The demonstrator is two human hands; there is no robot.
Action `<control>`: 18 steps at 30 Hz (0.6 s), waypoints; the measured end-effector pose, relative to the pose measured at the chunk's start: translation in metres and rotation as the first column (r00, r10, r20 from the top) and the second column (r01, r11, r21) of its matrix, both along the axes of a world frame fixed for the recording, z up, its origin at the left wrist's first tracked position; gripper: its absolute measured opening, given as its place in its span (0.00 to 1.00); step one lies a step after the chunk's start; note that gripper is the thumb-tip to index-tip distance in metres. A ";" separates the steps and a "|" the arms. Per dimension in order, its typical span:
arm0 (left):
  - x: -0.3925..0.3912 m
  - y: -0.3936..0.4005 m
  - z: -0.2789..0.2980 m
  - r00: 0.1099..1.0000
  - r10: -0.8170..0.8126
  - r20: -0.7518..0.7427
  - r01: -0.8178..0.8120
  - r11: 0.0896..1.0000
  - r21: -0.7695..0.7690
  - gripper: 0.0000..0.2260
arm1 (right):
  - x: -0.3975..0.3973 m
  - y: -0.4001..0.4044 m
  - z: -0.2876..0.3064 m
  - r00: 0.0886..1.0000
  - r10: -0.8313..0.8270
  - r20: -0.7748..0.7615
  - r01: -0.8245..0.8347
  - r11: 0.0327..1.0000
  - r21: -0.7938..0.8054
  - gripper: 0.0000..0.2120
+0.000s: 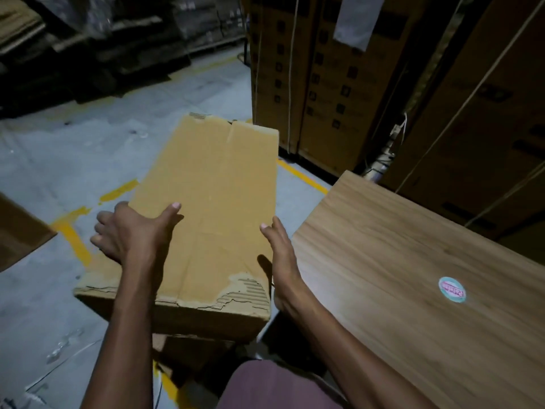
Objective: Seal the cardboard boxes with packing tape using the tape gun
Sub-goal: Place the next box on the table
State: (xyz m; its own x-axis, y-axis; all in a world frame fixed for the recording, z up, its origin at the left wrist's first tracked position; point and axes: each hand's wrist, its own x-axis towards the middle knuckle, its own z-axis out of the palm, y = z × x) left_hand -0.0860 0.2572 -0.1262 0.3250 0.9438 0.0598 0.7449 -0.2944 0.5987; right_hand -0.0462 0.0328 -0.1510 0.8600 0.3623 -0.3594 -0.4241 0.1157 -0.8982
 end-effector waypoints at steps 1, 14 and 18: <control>0.001 -0.014 0.007 1.000 -0.023 0.019 0.023 1.000 0.013 0.43 | -0.002 -0.013 0.003 1.000 -0.011 0.006 0.011 1.000 0.020 0.33; 0.058 -0.231 0.003 0.931 -0.332 0.149 0.344 0.937 -0.059 0.41 | 0.011 -0.231 0.031 0.890 -0.339 0.305 0.416 0.878 -0.238 0.46; 0.076 -0.301 -0.012 0.845 -0.518 0.131 0.530 0.843 -0.088 0.37 | 0.009 -0.299 0.027 0.827 -0.388 0.407 0.544 0.733 -0.408 0.49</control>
State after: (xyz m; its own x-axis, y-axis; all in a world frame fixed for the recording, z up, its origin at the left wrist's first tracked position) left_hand -0.0097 -0.0436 -0.1378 0.7711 0.6364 0.0191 0.4345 -0.5480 0.7148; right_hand -0.0372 -0.2657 -0.1243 0.9588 -0.2687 -0.0918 -0.1622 -0.2531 -0.9537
